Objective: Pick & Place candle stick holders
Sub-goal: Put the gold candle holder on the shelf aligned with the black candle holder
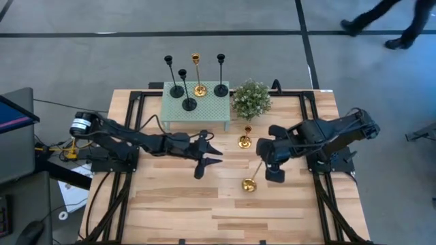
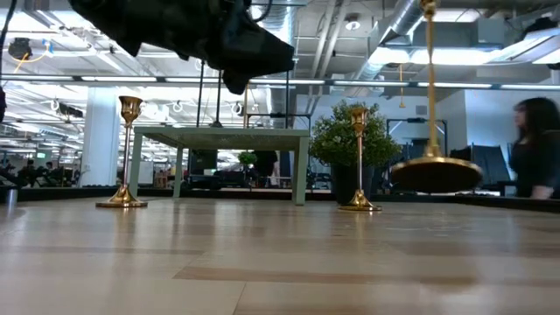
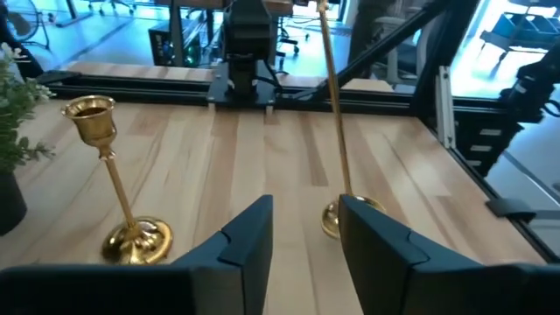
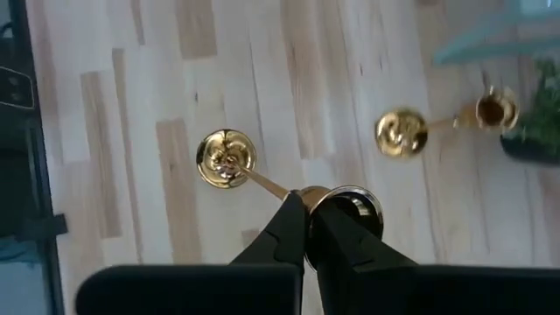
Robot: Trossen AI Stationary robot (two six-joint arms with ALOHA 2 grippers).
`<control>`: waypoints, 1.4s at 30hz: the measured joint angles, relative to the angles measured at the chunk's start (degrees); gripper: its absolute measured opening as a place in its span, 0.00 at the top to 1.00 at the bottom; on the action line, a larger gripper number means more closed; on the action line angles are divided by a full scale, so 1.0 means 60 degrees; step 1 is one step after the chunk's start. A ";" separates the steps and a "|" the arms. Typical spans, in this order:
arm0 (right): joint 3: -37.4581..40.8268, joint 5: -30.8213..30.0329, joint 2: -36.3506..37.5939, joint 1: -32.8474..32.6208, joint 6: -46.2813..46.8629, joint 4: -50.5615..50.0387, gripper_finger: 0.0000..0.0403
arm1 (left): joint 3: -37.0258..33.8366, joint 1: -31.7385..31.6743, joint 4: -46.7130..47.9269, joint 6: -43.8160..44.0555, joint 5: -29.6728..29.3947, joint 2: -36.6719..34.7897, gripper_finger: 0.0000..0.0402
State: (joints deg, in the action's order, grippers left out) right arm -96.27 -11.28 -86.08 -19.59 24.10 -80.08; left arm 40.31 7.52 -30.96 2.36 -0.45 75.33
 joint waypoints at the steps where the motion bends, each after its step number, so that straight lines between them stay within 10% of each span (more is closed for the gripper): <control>1: 0.0000 -0.0054 0.0000 0.0048 -0.0156 0.0121 1.00 | 0.0034 -0.0006 0.0007 0.0013 -0.0004 0.0071 0.67; 29: -0.0018 -0.2715 -0.0885 0.0351 -0.3627 0.3216 1.00 | 0.1130 0.0018 -0.0552 0.0718 0.0063 0.1774 0.64; 42: -0.0018 -0.2609 -0.0823 0.0272 -0.3609 0.3227 1.00 | 0.1140 0.0020 -0.0601 0.0655 0.0036 0.1741 0.85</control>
State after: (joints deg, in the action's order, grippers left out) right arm -96.38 -26.94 -91.02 -17.96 2.45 -60.72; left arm 47.16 7.64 -34.57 6.28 -0.23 85.78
